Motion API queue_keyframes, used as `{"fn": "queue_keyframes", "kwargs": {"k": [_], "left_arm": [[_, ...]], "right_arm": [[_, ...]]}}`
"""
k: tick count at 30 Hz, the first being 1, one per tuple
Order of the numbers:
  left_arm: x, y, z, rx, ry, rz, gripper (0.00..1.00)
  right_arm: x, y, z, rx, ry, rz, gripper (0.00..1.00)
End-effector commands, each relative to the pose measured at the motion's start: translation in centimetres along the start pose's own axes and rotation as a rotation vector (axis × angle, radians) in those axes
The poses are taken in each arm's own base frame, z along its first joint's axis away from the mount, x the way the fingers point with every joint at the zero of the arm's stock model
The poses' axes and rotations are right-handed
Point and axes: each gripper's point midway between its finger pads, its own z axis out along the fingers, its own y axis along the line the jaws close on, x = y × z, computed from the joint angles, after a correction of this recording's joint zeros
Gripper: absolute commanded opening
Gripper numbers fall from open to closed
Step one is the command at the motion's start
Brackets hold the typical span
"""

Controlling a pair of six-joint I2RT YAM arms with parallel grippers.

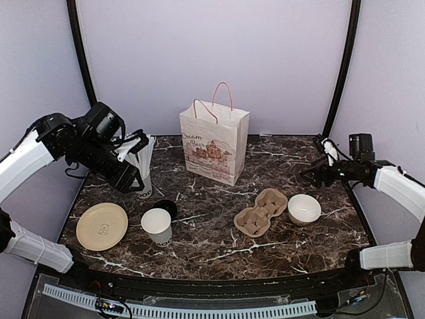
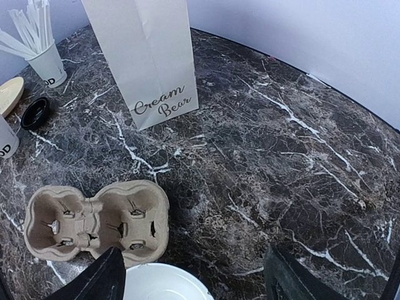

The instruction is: Pack the takeout coffee

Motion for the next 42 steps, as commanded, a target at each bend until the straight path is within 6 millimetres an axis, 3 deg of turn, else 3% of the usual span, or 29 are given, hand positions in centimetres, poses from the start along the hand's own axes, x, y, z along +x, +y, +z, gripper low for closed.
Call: {"fn": "queue_keyframes", "kwargs": {"k": [1,13,19,22,30,36,42], "left_arm": [[3.9,-0.2,2.9,0.012,0.18,-0.036,0.57],[5.6,0.0,8.9,0.002,0.307,-0.045,0.5],[6.1,0.4,10.7,-0.024,0.347,-0.042,0.47],[6.2,0.4,11.3,-0.021,0.358,-0.04,0.4],[6.5,0.6,12.3,-0.026,0.383,-0.027,0.27],[6.0,0.3,11.8,-0.015,0.378,-0.024,0.19],[4.3,-2.9,10.2,0.075,0.37,0.022,0.02]], "right_arm": [[-1.2,0.4,0.0,-0.017,-0.059,-0.075,0.76],[-0.6,0.2,-0.3,0.027,-0.055,-0.111,0.77],[-0.4,0.1,-0.1,0.024,-0.048,-0.108,0.77],[-0.4,0.0,0.0,0.027,-0.046,-0.108,0.77],[-0.1,-0.1,0.1,0.029,-0.039,-0.107,0.77],[0.0,-0.2,0.1,0.034,-0.038,-0.11,0.77],[0.1,-0.5,0.4,0.041,-0.027,-0.107,0.77]]}}
